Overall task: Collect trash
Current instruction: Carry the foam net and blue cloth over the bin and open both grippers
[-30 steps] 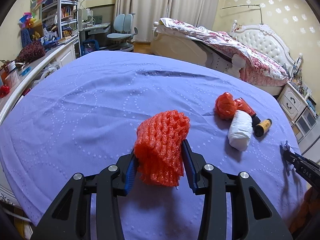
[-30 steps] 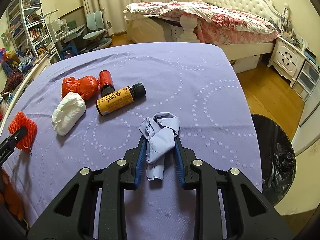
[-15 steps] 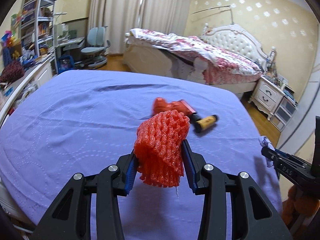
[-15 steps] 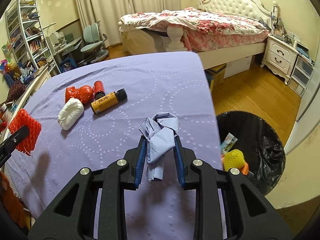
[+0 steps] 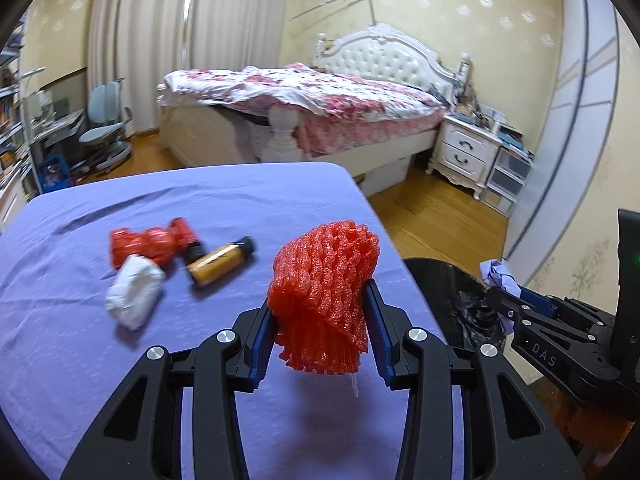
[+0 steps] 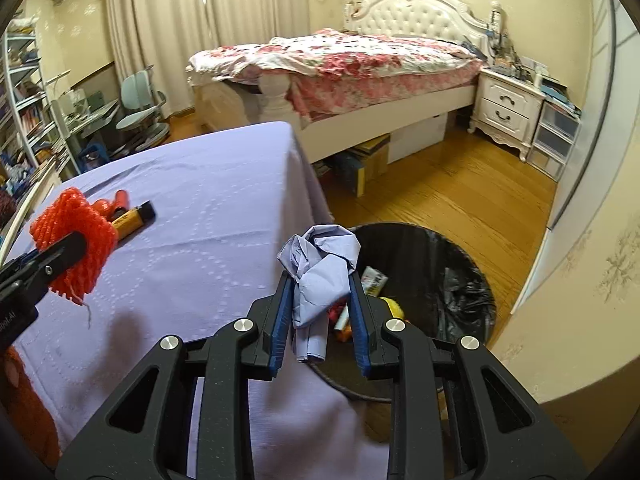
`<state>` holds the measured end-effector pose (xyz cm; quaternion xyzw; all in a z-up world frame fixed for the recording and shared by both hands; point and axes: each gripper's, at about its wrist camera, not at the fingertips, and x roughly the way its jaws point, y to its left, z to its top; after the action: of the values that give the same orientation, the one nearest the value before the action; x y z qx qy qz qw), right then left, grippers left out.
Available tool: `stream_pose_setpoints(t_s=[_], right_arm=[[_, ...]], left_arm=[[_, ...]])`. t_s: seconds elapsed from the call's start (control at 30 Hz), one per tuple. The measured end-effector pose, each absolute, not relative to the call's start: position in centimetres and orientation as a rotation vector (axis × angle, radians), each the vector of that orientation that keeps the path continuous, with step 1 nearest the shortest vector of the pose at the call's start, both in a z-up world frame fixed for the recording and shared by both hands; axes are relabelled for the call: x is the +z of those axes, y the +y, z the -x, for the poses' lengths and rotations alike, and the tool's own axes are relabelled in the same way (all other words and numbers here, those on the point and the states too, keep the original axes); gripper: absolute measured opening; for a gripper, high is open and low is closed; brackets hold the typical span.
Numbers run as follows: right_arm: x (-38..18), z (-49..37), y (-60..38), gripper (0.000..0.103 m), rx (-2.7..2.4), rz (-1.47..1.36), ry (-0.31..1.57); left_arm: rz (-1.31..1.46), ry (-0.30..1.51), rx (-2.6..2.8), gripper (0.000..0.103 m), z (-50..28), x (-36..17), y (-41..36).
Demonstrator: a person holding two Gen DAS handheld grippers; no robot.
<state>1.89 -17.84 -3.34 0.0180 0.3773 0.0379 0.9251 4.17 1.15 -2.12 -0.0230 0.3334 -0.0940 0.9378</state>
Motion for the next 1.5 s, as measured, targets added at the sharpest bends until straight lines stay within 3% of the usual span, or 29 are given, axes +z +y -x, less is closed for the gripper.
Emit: stream_pose_setpoints(t_s=[0.43,0.97,1.07,1.1,1.2,1.4,1.5], right_arm=[[-4.7,-3.8,-23.9,0.027,0.001,-0.093,0.789],[-6.2,-5.7,-27.0,0.027,-0.032,-0.137,0.813],[-6.3,-5.8,-27.1,0.028,-0.036,-0.144,0.812],[-6.3,-5.8,-27.2,0.028,-0.036,-0.146,0.812],[-6.2,-5.6,-27.4,0.046,-0.051,-0.149,0.795],[-6.2,-5.3,-27.6,0.05,-0.072,-0.154,0.791],[-6.0,-5.2,-27.9,0.058,-0.084,-0.154,0.785]], left_arm=[[-0.043,0.738,-0.303,0.042,-8.1,-4.1,-6.5],[-0.113,0.77,-0.324,0.043,-10.0,-5.7,-10.7],[-0.12,0.771,-0.317,0.049,-10.2,-5.8,-10.8],[-0.118,0.771,-0.317,0.054,-10.2,-5.8,-10.6],[-0.109,0.758,-0.307,0.07,-9.9,-5.6,-10.3],[-0.09,0.764,-0.292,0.074,-9.8,-5.5,-9.8],[-0.084,0.762,-0.278,0.076,-9.6,-5.5,-9.4]])
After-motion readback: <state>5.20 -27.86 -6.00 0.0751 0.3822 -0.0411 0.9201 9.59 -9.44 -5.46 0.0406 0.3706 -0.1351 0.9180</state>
